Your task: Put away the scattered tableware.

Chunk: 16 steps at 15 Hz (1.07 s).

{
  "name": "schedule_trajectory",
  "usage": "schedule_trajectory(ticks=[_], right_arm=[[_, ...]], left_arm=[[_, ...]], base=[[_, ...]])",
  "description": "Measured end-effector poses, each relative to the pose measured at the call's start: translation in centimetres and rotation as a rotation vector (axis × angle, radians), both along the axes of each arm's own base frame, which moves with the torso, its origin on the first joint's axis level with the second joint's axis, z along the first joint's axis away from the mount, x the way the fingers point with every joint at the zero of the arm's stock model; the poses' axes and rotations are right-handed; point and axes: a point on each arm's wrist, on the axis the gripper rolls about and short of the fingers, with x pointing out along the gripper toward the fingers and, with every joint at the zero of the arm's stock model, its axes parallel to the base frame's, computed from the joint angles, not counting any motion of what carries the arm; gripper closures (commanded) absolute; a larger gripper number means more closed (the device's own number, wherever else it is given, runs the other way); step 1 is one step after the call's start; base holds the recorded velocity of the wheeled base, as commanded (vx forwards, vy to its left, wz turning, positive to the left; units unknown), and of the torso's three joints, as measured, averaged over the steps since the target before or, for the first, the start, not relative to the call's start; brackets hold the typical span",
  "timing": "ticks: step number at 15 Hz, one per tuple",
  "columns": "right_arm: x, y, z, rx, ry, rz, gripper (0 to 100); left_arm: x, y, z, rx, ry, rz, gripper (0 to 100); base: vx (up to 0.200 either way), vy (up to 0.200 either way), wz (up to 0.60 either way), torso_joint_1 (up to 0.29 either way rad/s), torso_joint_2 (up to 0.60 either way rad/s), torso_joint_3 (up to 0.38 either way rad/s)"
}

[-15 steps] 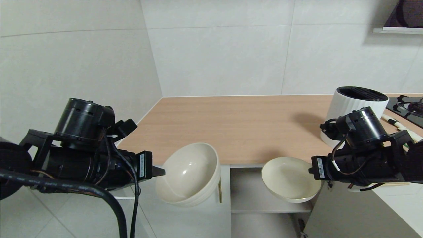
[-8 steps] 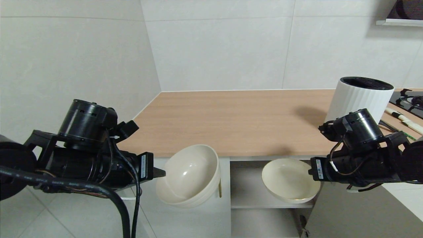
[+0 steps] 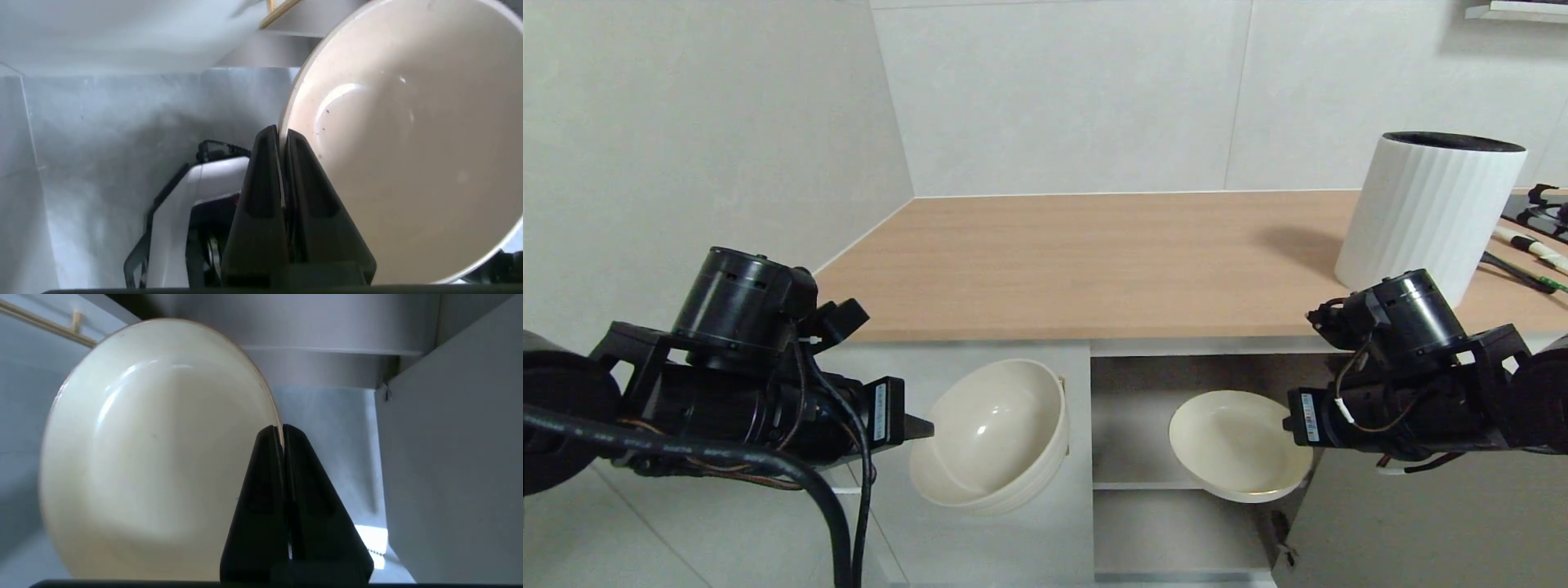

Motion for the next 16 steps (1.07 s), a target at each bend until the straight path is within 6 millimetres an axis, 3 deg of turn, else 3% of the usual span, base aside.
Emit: schedule_trajectory(ticks=[9, 16], right_arm=[[0.1, 0.1, -0.2, -0.001, 0.001, 0.000, 100], [1.4, 0.6, -1.1, 0.019, -0.032, -0.004, 100]], left_arm=[[0.1, -0.1, -0.3, 0.013, 0.005, -0.009, 100], [0.3, -0.2, -0.6, 0.024, 0.008, -0.021, 100]], base=[[0.000, 0.000, 0.00, -0.152, 0.46, 0.307], [0.000, 0.000, 0.00, -0.016, 0.07, 0.048]])
